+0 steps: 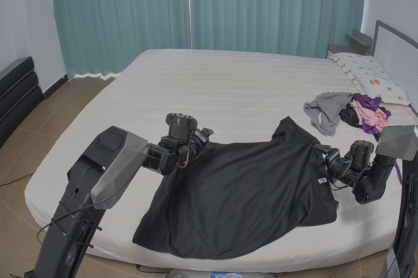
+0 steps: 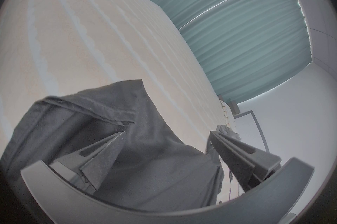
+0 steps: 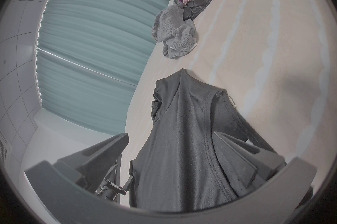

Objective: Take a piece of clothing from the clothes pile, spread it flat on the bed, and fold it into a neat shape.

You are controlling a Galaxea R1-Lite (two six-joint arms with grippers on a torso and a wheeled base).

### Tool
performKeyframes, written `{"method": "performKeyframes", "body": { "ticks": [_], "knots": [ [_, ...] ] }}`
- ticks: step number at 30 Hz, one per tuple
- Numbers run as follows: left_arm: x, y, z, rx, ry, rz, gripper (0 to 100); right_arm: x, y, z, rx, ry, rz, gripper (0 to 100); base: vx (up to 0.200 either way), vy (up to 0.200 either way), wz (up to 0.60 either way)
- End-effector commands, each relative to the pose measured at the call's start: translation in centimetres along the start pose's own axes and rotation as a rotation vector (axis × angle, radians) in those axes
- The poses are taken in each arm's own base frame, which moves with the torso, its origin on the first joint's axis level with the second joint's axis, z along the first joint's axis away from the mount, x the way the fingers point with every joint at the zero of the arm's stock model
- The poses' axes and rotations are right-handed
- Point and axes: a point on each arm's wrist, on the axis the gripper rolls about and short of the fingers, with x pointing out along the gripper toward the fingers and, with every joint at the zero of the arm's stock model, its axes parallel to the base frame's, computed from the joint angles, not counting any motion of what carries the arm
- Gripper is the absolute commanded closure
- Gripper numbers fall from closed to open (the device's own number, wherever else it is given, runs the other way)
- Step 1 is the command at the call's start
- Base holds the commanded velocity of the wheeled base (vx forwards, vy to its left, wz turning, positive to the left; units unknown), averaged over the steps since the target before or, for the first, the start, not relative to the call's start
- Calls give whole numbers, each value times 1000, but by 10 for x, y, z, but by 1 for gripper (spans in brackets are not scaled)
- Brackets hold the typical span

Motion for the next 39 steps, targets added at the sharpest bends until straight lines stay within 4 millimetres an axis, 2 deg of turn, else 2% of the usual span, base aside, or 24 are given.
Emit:
{"method": "performKeyframes", "body": {
  "ticks": [1,5,9,12,17,18,19,22,26,30,34,39],
  "knots": [
    [15,11,-3,12,6,40,0,0,-1,-1,1,3,-4,0,0,0,0],
    [21,16,-2,21,-14,57,0,-2,-2,-2,1,5,-8,0,0,0,0],
    [20,19,9,17,-50,60,0,-2,-2,-2,-2,1,-1,0,0,0,0],
    [17,26,36,-6,-120,53,0,-2,-3,-3,-5,0,1,0,0,0,0],
    [2,42,97,-52,-256,44,0,-2,-4,-4,-6,3,-1,0,0,0,0],
    [2,42,97,-52,-256,44,0,-2,-4,-4,-6,3,-1,0,0,0,0],
    [-5,50,119,-69,-291,50,0,-2,-4,-4,-6,3,-1,0,0,0,0],
    [-16,57,143,-88,-333,55,0,-2,-4,-4,-6,3,-1,0,0,0,0],
    [-27,61,163,-99,-349,51,0,-2,-3,-4,-7,2,0,0,0,0,0],
    [-28,63,162,-102,-300,65,0,-2,-4,-4,-6,3,-1,0,0,0,0],
    [-23,65,152,-99,-240,76,0,-2,-3,-7,-10,9,-1,0,0,0,0],
    [-17,57,136,-86,-170,56,0,-2,-3,-7,-12,9,-1,0,0,0,0]
  ]
}}
